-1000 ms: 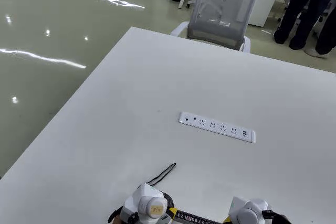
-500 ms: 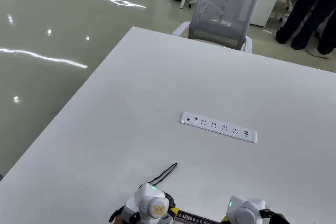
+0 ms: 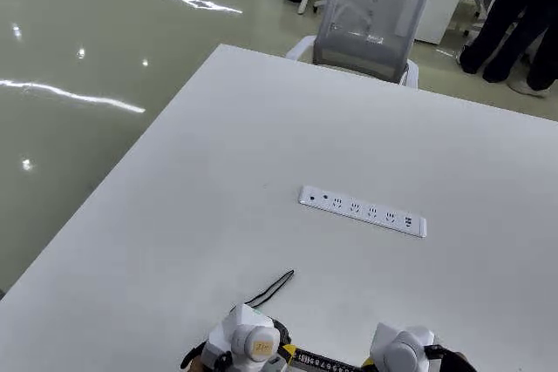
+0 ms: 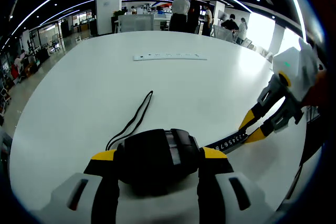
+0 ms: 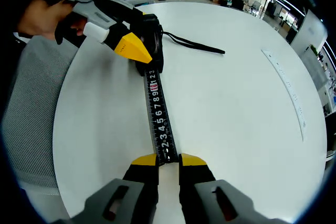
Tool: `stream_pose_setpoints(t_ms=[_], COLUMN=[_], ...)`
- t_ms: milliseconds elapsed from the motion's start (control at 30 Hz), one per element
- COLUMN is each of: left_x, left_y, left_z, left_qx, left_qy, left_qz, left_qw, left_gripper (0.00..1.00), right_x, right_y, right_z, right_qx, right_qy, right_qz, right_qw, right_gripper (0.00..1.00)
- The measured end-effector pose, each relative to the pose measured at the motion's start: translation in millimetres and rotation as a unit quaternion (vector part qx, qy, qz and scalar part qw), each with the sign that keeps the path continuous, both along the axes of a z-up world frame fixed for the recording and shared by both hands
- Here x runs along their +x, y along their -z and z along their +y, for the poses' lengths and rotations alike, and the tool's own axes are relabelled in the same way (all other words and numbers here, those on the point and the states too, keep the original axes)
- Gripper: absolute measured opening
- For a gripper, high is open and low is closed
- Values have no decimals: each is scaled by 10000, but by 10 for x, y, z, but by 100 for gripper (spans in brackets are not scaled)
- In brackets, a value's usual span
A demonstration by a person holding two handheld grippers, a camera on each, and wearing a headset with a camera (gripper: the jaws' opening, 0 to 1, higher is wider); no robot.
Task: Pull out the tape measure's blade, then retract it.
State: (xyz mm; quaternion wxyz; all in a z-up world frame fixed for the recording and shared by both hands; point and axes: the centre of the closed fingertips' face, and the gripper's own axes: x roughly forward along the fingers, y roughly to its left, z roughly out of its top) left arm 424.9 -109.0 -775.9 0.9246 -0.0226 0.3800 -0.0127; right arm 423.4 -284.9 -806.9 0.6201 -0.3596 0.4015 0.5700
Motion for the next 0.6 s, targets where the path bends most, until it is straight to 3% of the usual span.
stream_pose_setpoints(t_ms=[600], left_x=[-1], left_y=[0], left_z=[-4], left_qx=[0], left_qy=[1], left_qz=[4], left_qw=[10000], left_gripper=[57], right_x=[-19], right_y=[3], right_z=[119], right_qx=[46], right_qy=[-38], right_qz=[-2], right_qw=[10000], right_gripper=[12])
